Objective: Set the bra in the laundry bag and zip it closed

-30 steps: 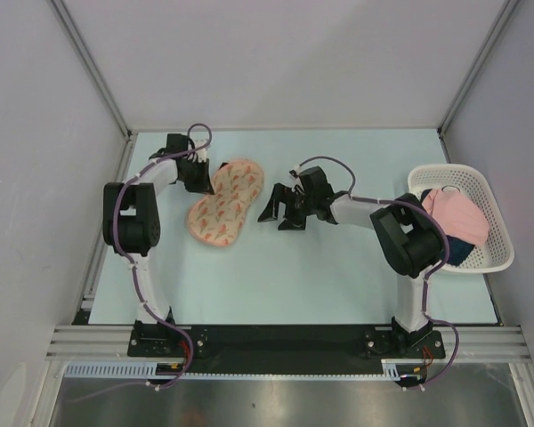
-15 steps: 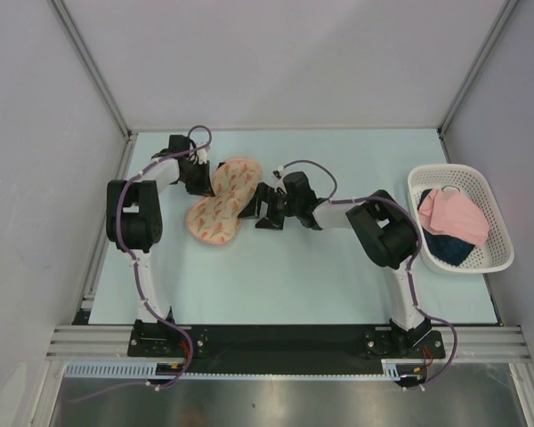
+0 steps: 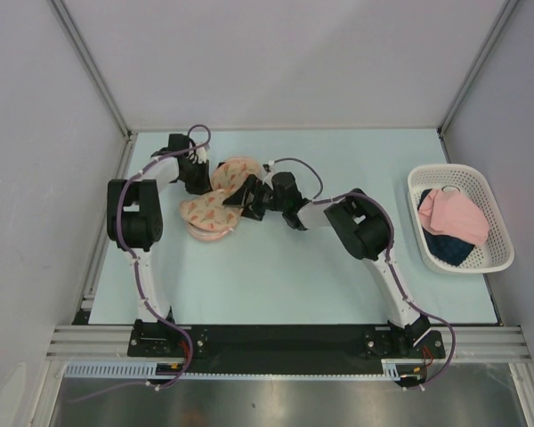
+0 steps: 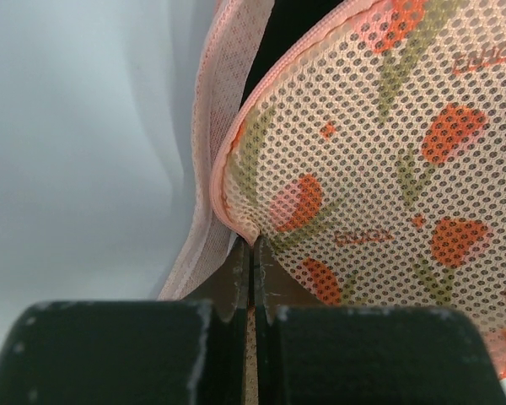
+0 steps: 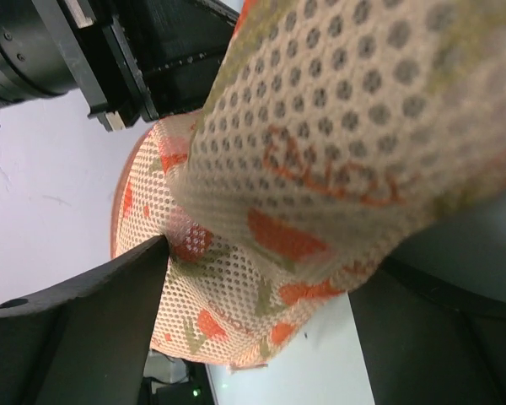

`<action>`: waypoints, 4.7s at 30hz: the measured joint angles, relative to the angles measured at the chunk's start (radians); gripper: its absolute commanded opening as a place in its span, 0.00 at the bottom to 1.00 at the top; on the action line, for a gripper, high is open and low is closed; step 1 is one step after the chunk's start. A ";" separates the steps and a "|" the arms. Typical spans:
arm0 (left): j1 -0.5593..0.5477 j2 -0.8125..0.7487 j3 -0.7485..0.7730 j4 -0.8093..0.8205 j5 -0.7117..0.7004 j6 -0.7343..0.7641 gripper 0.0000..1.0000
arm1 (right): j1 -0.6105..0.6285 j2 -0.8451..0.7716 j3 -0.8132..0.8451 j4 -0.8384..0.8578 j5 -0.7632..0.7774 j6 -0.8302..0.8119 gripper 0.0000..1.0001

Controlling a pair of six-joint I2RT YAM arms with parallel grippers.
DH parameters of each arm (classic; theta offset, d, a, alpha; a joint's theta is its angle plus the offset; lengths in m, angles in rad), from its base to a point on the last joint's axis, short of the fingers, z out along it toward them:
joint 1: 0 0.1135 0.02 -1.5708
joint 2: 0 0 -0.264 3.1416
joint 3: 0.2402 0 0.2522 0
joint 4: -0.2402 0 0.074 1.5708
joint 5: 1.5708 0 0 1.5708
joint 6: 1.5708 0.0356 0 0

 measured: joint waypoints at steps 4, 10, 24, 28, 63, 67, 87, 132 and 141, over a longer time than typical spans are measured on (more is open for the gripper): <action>0.003 0.000 0.000 0.002 -0.001 0.000 0.06 | 0.023 0.045 0.045 0.042 0.027 0.024 0.71; 0.042 -0.042 -0.024 0.026 -0.075 -0.042 0.31 | 0.048 0.071 0.071 0.050 0.064 0.045 0.52; -0.168 -0.956 -0.459 0.216 -0.380 -0.193 0.60 | 0.030 -0.014 -0.145 0.114 0.161 0.085 0.33; -0.347 -1.176 -0.734 0.296 -0.327 -0.282 0.59 | 0.015 -0.099 -0.220 0.059 0.199 0.099 0.34; -0.690 -0.791 -1.030 0.786 -0.655 -0.525 0.47 | 0.048 -0.295 -0.204 -0.341 0.360 0.462 0.31; -0.692 -0.786 -1.028 0.795 -0.714 -0.541 0.48 | 0.055 -0.296 -0.211 -0.339 0.376 0.495 0.31; -0.705 -0.819 -1.024 0.741 -0.803 -0.661 0.58 | 0.055 -0.317 -0.260 -0.333 0.404 0.559 0.29; -0.591 -0.850 -1.015 0.674 -0.719 -0.724 0.00 | 0.027 -0.373 -0.351 -0.264 0.331 0.485 0.00; -0.401 -1.005 -1.144 0.645 -0.439 -0.723 0.00 | -0.077 -0.372 -0.362 -0.266 0.136 0.262 0.01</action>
